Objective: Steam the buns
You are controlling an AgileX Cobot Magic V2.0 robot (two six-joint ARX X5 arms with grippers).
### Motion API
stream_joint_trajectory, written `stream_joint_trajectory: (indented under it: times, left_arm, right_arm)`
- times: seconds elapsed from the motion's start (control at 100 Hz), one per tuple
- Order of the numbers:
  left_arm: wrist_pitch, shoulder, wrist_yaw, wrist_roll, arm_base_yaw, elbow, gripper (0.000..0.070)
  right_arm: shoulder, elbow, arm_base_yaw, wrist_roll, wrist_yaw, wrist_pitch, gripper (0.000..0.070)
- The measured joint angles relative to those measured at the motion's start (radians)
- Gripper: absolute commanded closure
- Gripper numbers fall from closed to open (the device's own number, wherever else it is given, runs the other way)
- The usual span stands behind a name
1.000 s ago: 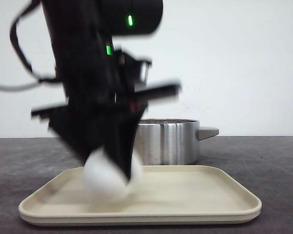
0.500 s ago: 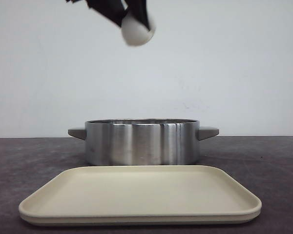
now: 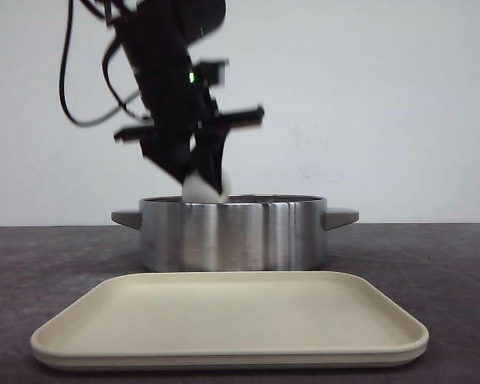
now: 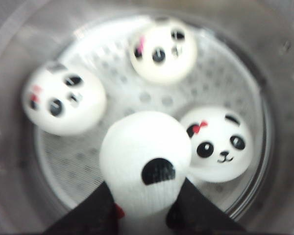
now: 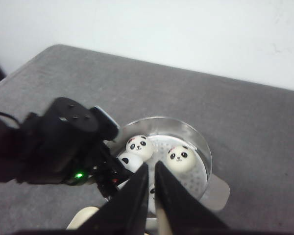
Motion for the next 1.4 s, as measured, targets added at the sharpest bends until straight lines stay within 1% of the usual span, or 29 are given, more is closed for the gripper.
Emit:
stream_joint_trajectory:
  times: [0.07,0.12,0.16,0.26,0.3,0.33,0.43,0.6,0.68,0.72,0.75,0.8,0.84,0.88,0.91,1.01,1.09,1.27,1.4]
  left_arm:
    - [0.001,0.031,0.007,0.001,0.006,0.0,0.0652]
    - [0.001,0.048,0.008,0.001,0.009,0.0,0.0596]
    - [0.0,0.058,0.008,0.001,0.01,0.0,0.0522]
    - [0.003,0.064,0.009,0.001,0.01,-0.001,0.0285]
    - [0.014,0.064,0.009,0.001,0.01,-0.001,0.0214]
    - [0.023,0.064,0.009,0.001,0.01,-0.001,0.0177]
    - [0.026,0.064,0.009,0.002,0.01,-0.001,0.0148]
    - [-0.003,0.064,0.009,0.002,0.01,0.016,0.0148]
    - [-0.04,0.064,0.009,0.002,0.01,0.055,0.0153]
    - [-0.067,0.064,0.009,0.002,0.01,0.084,0.0177]
    - [-0.091,0.064,0.009,0.001,0.01,0.107,0.0231]
    - [-0.13,0.063,0.008,0.001,0.01,0.145,0.0347]
    - [-0.145,0.055,0.007,0.001,0.01,0.159,0.0443]
    - [-0.159,0.037,0.007,0.0,0.01,0.159,0.0522]
    - [-0.177,0.02,0.004,-0.001,0.01,0.159,0.0563]
    - [-0.196,-0.063,-0.034,-0.01,0.005,0.154,0.0642]
    - [-0.2,-0.164,-0.062,-0.011,-0.004,0.146,0.0688]
    - [-0.198,-0.41,-0.099,-0.011,-0.019,0.114,0.0688]
    - [-0.204,-0.573,-0.13,-0.011,-0.019,0.039,0.0688]
  right_arm:
    - [0.0,0.0,0.0,0.0,0.0,-0.002,0.0687]
    - [0.0,0.0,0.0,0.0,0.0,-0.003,0.0687]
    - [0.0,0.0,0.0,0.0,0.0,-0.009,0.0687]
    - [0.0,0.0,0.0,0.0,0.0,-0.025,0.0687]
    - [0.0,0.0,0.0,0.0,0.0,-0.026,0.0687]
    - [0.0,0.0,0.0,0.0,0.0,-0.025,0.0687]
    - [0.0,0.0,0.0,0.0,0.0,-0.025,0.0687]
    - [0.0,0.0,0.0,0.0,0.0,-0.025,0.0687]
    - [0.0,0.0,0.0,0.0,0.0,-0.025,0.0687]
    - [0.0,0.0,0.0,-0.001,0.0,-0.025,0.0687]
    - [0.0,0.0,0.0,-0.002,0.001,-0.025,0.0687]
    - [0.001,0.0,0.0,-0.011,0.004,-0.025,0.0687]
    - [0.003,0.0,0.0,-0.023,0.019,-0.025,0.0687]
    - [0.006,0.0,0.0,-0.035,0.035,-0.024,0.0687]
    - [0.008,-0.001,0.0,-0.046,0.046,-0.023,0.0687]
    - [0.01,-0.036,0.0,-0.068,0.056,0.016,0.0687]
    - [0.01,-0.083,0.0,-0.076,0.055,0.064,0.0687]
    - [0.01,-0.197,0.0,-0.08,0.051,0.174,0.0687]
    - [0.01,-0.289,0.008,-0.08,0.047,0.274,0.0687]
